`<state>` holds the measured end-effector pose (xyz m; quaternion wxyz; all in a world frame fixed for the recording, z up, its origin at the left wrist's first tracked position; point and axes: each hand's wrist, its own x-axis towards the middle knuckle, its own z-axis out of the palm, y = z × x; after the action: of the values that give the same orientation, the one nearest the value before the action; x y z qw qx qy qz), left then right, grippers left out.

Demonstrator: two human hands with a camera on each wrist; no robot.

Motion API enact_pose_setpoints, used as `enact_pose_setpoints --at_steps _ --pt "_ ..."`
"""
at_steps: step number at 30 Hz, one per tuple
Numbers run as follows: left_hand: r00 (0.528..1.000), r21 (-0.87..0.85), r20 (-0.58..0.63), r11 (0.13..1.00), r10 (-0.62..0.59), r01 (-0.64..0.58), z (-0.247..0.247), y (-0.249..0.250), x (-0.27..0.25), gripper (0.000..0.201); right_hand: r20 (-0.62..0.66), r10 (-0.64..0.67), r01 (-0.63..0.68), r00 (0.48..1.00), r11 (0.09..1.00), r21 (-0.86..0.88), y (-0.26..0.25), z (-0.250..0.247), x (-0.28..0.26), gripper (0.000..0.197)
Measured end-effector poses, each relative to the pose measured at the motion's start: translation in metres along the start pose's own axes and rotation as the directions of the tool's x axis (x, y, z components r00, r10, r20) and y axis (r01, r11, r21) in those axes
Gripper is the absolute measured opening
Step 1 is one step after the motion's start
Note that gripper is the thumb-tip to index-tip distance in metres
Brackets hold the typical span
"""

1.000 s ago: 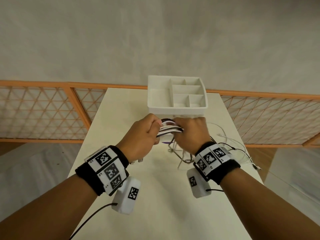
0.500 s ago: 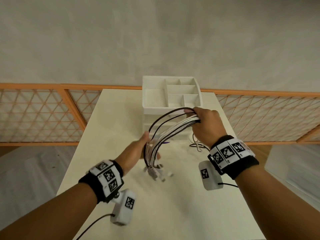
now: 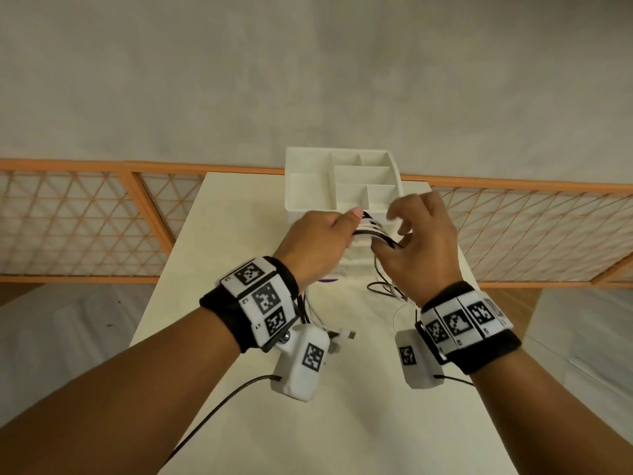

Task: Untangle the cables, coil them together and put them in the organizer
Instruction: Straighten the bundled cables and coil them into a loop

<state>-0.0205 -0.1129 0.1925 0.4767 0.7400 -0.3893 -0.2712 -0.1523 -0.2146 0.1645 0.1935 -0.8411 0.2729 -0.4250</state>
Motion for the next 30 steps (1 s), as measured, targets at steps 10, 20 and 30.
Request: enact_pose_setpoints --at_steps 10,20,30 --pt "0.990 -0.037 -0.132 0.998 0.042 -0.048 -0.043 0.006 0.002 0.051 0.445 0.497 -0.367 0.745 0.863 -0.348 0.096 0.010 -0.049 0.031" --pt "0.918 -0.362 -0.382 0.931 -0.102 -0.047 -0.086 -0.001 0.013 0.045 0.598 0.586 -0.229 0.547 0.792 -0.566 0.096 0.013 -0.067 0.028" --pt "0.973 0.323 -0.228 0.945 0.032 0.045 -0.061 -0.029 0.001 0.061 0.201 0.326 -0.214 0.924 0.874 -0.435 0.066 -0.002 -0.022 0.037"
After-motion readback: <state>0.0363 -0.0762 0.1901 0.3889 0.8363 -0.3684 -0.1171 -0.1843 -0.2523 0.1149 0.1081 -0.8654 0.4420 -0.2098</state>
